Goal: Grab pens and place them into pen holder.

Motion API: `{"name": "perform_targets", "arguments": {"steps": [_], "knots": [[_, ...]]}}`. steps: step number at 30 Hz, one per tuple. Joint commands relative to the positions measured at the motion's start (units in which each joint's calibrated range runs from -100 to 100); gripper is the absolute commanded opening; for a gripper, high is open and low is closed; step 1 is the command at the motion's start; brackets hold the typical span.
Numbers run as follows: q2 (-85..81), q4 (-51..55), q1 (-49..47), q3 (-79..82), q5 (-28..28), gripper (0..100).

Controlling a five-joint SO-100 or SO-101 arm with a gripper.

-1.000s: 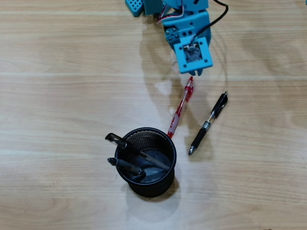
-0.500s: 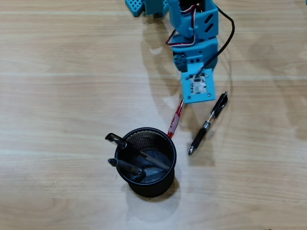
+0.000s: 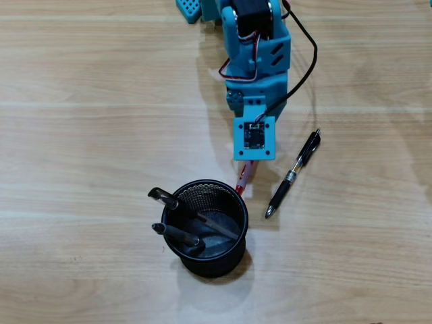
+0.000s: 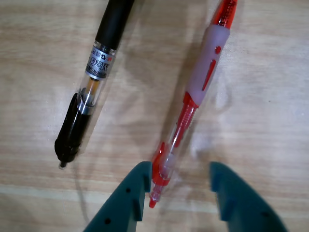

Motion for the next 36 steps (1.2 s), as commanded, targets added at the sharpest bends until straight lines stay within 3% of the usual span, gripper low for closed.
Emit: {"name": "perform_targets", "arguments": {"steps": [1, 12, 29, 36], "knots": [[0.96, -1.66, 0.24, -3.9, -0.5, 22], [10.78, -2.01, 0.51, -13.0, -0.45, 22], [19.77, -1.32, 2.15, -12.55, -0.5, 21], [20.36, -1.23, 2.51, -12.55, -0.5, 2]]}}
